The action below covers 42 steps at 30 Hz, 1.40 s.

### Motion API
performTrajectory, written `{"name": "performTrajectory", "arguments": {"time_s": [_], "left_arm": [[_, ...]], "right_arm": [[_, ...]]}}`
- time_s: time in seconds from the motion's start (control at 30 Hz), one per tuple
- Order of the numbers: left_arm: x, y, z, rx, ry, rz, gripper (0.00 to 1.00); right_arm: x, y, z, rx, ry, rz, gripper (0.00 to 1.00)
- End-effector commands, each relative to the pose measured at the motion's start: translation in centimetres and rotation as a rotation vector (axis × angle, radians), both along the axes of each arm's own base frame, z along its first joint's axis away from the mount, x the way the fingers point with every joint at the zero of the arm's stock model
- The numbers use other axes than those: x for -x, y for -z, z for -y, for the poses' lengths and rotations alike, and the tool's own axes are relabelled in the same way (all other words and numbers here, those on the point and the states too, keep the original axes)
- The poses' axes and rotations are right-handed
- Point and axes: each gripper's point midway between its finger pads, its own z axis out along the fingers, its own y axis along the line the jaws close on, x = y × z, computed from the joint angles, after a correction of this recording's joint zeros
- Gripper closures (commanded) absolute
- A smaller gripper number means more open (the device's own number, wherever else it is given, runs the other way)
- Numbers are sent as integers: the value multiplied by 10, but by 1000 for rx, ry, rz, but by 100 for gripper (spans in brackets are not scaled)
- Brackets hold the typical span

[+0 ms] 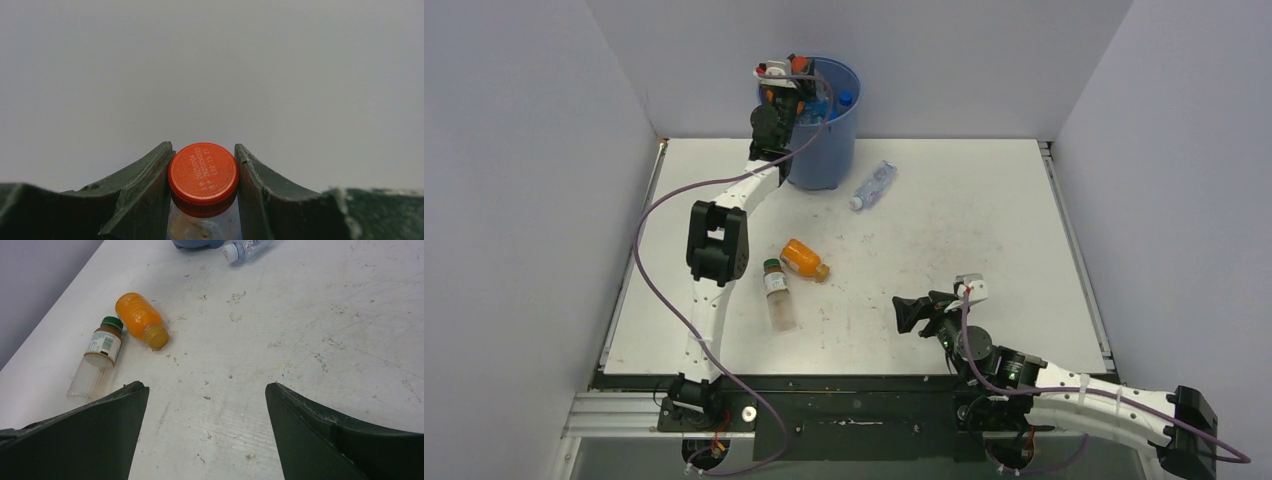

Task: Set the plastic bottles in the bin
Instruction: Place the plastic bottle in the trash bin.

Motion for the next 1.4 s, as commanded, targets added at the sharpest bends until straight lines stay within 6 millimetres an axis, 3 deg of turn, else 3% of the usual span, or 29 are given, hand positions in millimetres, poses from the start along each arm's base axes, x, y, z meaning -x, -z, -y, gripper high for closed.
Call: {"name": "performTrajectory", "arguments": {"time_s": [0.0, 0.1, 0.23, 0.57, 0.67, 1.03, 1.17, 1.3, 1.37], "left_arm": [[-3, 23, 9, 17, 30, -26, 100], [-4, 19, 19, 14, 78, -82, 100], [10, 8, 30, -12, 117, -113, 100], [41, -27, 9, -83, 25, -276, 100], [40, -13, 12, -151, 12, -354, 100], [33, 77, 20, -287, 56, -664, 100], [33, 90, 26, -289, 86, -688, 100], [30, 98, 29, -277, 96, -698, 78], [33, 88, 29, -261, 99, -676, 62]], "right_arm": [[-4, -3, -2, -14, 12, 1, 10], [-4, -3, -4, -4, 6, 1, 10], [-5, -5, -6, -2, -1, 5, 10], [-2, -12, -8, -16, -30, 7, 10], [-1, -13, -7, -23, -29, 10, 10], [0, -21, -6, -4, -41, 0, 10], [2, -25, -6, -13, -44, 0, 10], [3, -27, -7, -13, -55, -8, 10], [4, -27, -7, -12, -58, -12, 10]]}}
